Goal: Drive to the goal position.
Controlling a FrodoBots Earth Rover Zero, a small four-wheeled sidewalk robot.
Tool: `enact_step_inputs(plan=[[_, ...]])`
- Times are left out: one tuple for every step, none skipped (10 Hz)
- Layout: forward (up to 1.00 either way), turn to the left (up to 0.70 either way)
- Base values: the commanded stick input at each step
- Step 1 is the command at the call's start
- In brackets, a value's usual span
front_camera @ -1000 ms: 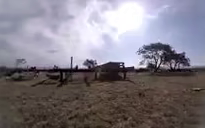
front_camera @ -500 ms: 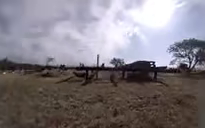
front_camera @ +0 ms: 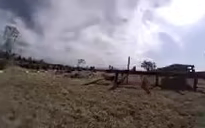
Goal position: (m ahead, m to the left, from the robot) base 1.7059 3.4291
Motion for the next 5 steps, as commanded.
enact_step_inputs(plan=[[0.70, 0.27], [0.70, 0.27], [0.70, 0.27], [0.70, 0.27], [0.70, 0.27]])
